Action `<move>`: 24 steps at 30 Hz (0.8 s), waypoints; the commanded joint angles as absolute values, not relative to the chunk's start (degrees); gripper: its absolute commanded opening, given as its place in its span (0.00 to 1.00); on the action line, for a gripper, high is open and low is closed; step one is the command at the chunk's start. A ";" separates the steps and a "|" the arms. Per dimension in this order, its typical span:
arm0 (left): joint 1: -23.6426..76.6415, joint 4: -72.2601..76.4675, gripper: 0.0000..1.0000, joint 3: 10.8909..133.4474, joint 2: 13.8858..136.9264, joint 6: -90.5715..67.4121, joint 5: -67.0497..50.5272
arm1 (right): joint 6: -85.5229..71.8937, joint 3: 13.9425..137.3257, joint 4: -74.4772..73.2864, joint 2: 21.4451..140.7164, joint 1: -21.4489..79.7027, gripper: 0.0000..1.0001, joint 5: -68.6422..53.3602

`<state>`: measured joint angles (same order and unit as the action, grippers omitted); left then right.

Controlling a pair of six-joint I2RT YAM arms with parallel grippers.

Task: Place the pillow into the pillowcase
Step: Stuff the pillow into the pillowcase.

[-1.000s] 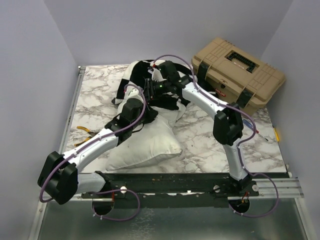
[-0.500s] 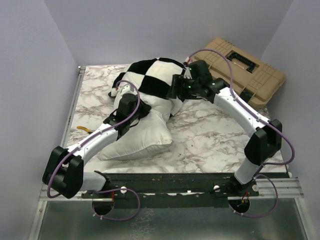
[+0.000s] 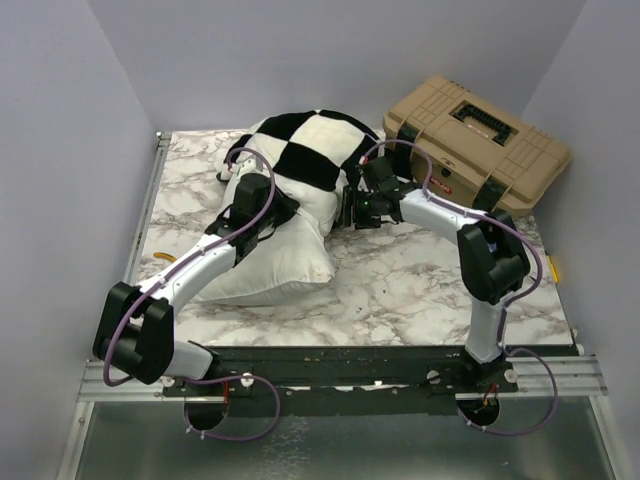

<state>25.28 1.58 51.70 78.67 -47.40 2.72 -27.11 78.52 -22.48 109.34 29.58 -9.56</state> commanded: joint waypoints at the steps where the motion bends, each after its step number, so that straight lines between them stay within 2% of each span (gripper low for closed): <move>1: 24.54 2.31 0.00 54.58 79.79 -47.64 0.51 | -30.49 83.88 -13.85 115.53 29.78 0.62 -9.90; 4: 24.39 2.07 0.00 55.20 79.97 -47.72 0.02 | -32.68 88.57 -13.12 121.42 29.75 0.62 -8.79; 6: 24.21 1.79 0.00 55.88 79.89 -47.81 0.02 | -33.99 90.51 -11.48 124.78 29.78 0.57 -9.75; 7: 24.15 1.64 0.00 56.29 79.86 -47.62 -1.45 | -34.70 91.53 -11.14 126.25 29.82 0.50 -10.14; 9: 23.65 1.16 0.00 57.35 79.70 -46.43 -2.62 | -35.03 93.94 -12.29 128.86 29.78 0.19 -10.87; 10: 23.17 0.88 0.00 58.16 79.65 -44.98 -3.40 | -34.66 94.87 -13.62 129.46 29.75 0.08 -10.99; 11: 22.85 0.33 0.00 59.39 79.68 -42.35 -4.60 | -34.25 94.99 -14.67 129.28 29.79 0.02 -11.00; 12: 22.77 -0.89 0.08 61.63 80.12 -38.46 -6.35 | -33.83 94.00 -14.82 128.29 29.79 0.01 -11.16; 14: 22.96 -9.14 0.46 67.60 81.90 -30.64 -9.97 | -32.80 90.65 -13.38 125.02 29.79 0.00 -12.44; 15: 23.22 -12.84 0.59 70.31 82.76 -27.99 -10.57 | -32.45 89.06 -12.53 123.48 29.76 0.00 -13.77; 18: 24.59 -18.30 0.66 75.33 83.54 -22.50 -10.06 | -32.47 85.93 -11.38 119.67 29.79 0.00 -18.66; 20: 26.35 -18.41 0.68 76.85 83.63 -21.51 -9.39 | -33.63 84.71 -11.09 118.22 29.69 0.00 -21.54; 22: 27.80 -18.44 0.65 77.54 84.88 -22.57 -11.62 | -34.07 84.37 -10.75 117.46 29.62 0.00 -23.83; 24: 29.02 -18.27 0.56 77.18 87.13 -25.50 -14.54 | -34.69 84.60 -11.34 116.61 29.43 0.00 -24.72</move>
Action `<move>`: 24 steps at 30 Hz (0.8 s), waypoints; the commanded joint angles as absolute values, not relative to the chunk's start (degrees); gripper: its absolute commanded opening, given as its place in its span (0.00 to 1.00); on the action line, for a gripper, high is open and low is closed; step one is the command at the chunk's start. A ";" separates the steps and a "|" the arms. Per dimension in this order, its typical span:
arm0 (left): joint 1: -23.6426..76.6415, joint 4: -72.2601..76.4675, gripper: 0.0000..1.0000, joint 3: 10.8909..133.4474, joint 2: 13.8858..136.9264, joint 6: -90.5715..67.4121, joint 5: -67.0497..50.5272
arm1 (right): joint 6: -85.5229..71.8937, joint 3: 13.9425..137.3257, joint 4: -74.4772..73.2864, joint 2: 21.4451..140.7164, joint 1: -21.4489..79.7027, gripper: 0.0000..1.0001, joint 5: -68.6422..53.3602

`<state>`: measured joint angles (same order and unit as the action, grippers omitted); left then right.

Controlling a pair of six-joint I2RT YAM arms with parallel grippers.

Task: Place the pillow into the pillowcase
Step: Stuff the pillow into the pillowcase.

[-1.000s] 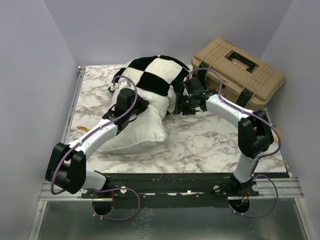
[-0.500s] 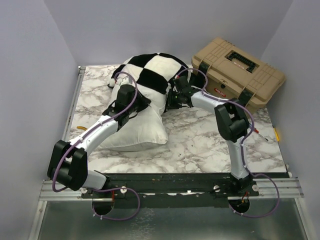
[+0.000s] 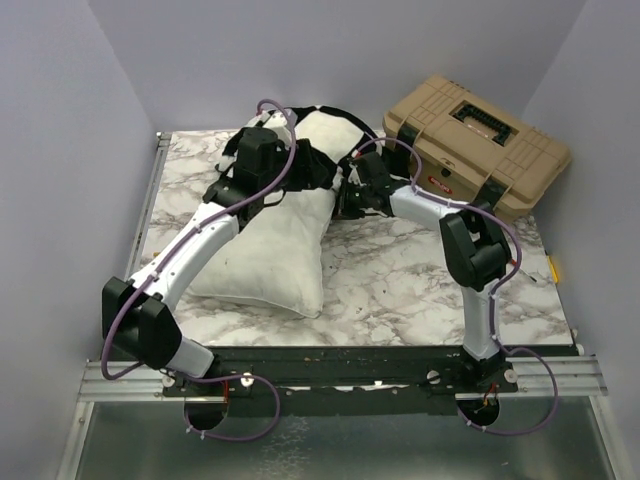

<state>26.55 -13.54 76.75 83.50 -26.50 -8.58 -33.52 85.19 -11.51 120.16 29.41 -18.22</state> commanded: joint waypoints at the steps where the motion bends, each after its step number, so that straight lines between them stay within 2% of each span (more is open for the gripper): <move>1: 30.01 -18.08 0.52 76.74 88.25 -26.32 -15.52 | -35.36 84.78 -11.68 116.25 29.25 0.00 -24.94; 4: 32.36 -16.56 0.38 73.84 91.43 -27.83 -14.40 | -38.03 84.73 -11.20 115.07 28.06 0.00 -27.09; 7: 31.79 -15.42 0.18 69.81 93.25 -29.94 -5.87 | -39.91 83.71 -9.85 113.51 26.92 0.00 -29.70; 12: 26.87 -10.66 0.00 69.00 98.37 -30.16 -0.91 | -39.24 83.14 -10.08 109.44 26.45 0.00 -39.09; 17: 23.66 -8.17 0.00 78.95 106.15 -29.69 0.04 | -33.87 81.84 -17.90 104.87 26.81 0.00 -50.18; 20: 23.56 -6.21 0.00 86.45 111.05 -30.51 -5.14 | -25.10 81.05 -27.11 102.28 27.51 0.00 -52.23; 24: 24.22 -2.07 0.00 92.03 115.12 -33.89 -8.55 | -20.40 78.30 -27.34 97.12 27.88 0.00 -60.40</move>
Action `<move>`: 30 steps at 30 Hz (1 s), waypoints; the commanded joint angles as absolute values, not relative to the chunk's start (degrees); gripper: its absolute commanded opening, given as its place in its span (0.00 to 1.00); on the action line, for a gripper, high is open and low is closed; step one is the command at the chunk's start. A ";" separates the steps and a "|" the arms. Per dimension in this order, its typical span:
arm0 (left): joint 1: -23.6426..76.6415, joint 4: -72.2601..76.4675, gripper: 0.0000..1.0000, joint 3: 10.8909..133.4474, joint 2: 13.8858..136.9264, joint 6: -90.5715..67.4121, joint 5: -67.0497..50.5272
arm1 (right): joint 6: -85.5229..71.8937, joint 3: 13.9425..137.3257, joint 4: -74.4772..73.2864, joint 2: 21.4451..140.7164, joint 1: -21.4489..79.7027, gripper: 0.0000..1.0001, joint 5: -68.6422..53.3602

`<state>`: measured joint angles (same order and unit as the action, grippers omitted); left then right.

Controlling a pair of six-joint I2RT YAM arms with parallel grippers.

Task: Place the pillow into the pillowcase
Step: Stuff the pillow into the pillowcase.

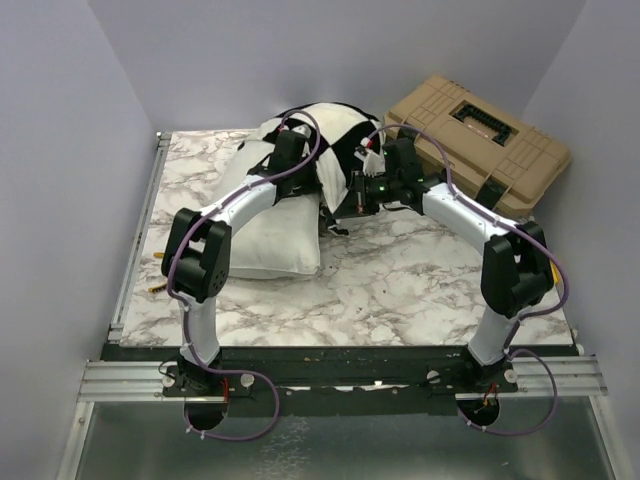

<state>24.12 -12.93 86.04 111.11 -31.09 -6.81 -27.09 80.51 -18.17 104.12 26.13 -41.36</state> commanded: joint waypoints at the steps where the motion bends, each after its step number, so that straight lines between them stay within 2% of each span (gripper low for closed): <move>1: 24.45 0.18 0.00 91.84 115.20 -34.99 -8.65 | -20.11 78.43 -27.53 96.22 27.92 0.00 -62.38; 7: 26.12 21.46 0.00 84.27 113.50 -43.02 -14.27 | -21.12 76.09 -27.42 95.85 28.30 0.00 -64.05; 10: 27.06 23.12 0.00 81.48 112.72 -42.63 -16.19 | -20.68 73.00 -31.31 97.72 28.47 0.00 -55.05; 11: 26.95 22.84 0.00 79.93 112.11 -42.85 -16.47 | -20.20 73.07 -34.08 98.19 28.48 0.03 -50.70; 12: 26.79 22.47 0.00 77.85 111.11 -42.73 -16.49 | -20.27 73.01 -35.37 97.92 28.47 0.11 -46.95; 15: 26.43 18.49 0.00 72.08 107.10 -40.85 -15.30 | -21.33 74.62 -36.70 94.92 28.48 0.48 -37.74; 17: 26.35 16.01 0.00 68.65 103.52 -38.61 -15.48 | -20.84 77.85 -37.93 93.22 28.48 0.62 -31.75; 19: 26.39 16.06 0.00 64.85 99.69 -38.21 -15.50 | -20.45 81.44 -38.97 92.10 28.47 0.71 -27.29; 23: 26.32 17.32 0.00 60.17 93.48 -40.80 -14.68 | -20.44 84.78 -37.24 91.42 28.48 0.76 -17.45; 27: 26.30 12.65 0.00 60.74 87.88 -40.52 -11.90 | -18.39 88.17 -34.52 94.63 28.47 0.73 -12.90; 28: 26.28 9.04 0.05 61.82 86.80 -39.91 -9.75 | -17.97 89.08 -33.89 95.75 28.59 0.71 -11.74; 30: 26.35 -0.03 0.24 64.45 84.64 -38.40 -3.22 | -17.38 90.16 -31.13 98.05 28.89 0.69 -9.76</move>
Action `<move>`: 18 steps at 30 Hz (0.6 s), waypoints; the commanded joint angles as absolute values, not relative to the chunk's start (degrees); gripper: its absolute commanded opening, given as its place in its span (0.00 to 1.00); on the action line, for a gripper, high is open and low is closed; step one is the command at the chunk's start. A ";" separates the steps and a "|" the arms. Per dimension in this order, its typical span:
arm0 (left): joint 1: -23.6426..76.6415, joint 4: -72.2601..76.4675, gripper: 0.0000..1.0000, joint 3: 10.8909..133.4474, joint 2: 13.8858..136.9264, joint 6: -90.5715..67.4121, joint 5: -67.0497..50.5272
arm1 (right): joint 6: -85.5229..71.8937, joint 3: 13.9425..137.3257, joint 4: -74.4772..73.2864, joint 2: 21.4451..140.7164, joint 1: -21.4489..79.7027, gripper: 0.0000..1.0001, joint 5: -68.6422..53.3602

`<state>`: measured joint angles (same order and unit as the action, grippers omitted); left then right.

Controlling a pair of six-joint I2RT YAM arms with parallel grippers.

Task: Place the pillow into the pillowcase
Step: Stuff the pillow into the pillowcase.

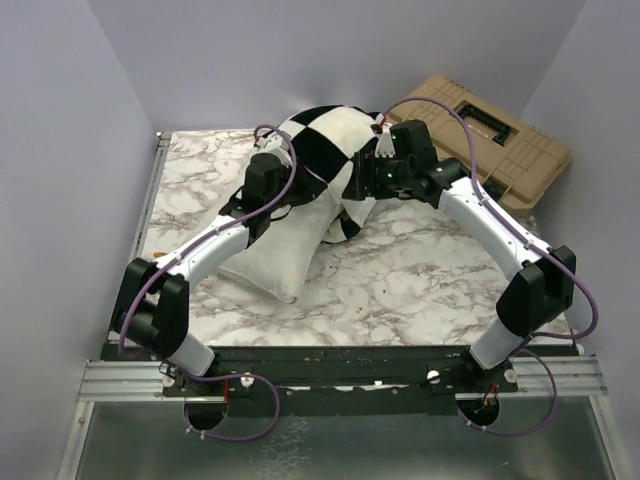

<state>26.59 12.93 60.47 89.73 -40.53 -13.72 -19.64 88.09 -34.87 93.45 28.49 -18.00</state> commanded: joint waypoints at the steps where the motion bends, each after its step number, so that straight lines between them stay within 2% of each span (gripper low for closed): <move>1: 26.29 -4.35 0.32 65.19 83.39 -37.69 0.06 | -16.73 91.00 -30.16 99.36 29.17 0.69 -8.80; 2: 26.29 -7.71 0.41 65.44 82.21 -37.36 3.40 | -16.11 91.79 -28.85 101.31 29.55 0.68 -7.93; 4: 26.28 -12.33 0.54 65.14 79.61 -36.81 7.38 | -14.81 93.96 -27.33 104.50 30.54 0.69 -6.94; 6: 26.26 -16.00 0.63 64.52 77.53 -36.92 9.17 | -14.35 96.71 -26.77 107.86 31.71 0.70 -5.11; 9: 26.30 -22.29 0.70 63.72 75.93 -37.55 10.17 | -15.89 101.72 -27.20 113.17 32.43 0.69 -0.55; 10: 26.28 -24.80 0.71 63.14 75.79 -38.15 10.35 | -16.38 103.78 -27.91 114.91 32.43 0.63 1.61; 11: 26.30 -25.84 0.71 62.27 75.70 -38.67 10.20 | -16.68 105.90 -29.17 116.28 32.42 0.54 2.93; 13: 26.28 -26.59 0.72 59.95 75.86 -39.77 9.01 | -16.79 107.91 -29.54 116.96 32.43 0.30 2.99; 15: 26.29 -26.33 0.69 58.02 76.98 -40.67 8.55 | -16.36 107.77 -29.41 115.60 32.36 0.11 1.41; 17: 26.28 -24.57 0.61 56.94 79.39 -40.54 8.13 | -15.82 107.04 -30.09 113.49 32.43 0.05 -1.76; 18: 26.20 -22.86 0.53 56.73 80.76 -40.29 7.51 | -15.68 106.34 -30.36 112.03 32.42 0.03 -4.06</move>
<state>26.37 -21.06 59.22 76.58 -39.55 7.18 -16.49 105.14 -30.09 116.73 32.62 -1.72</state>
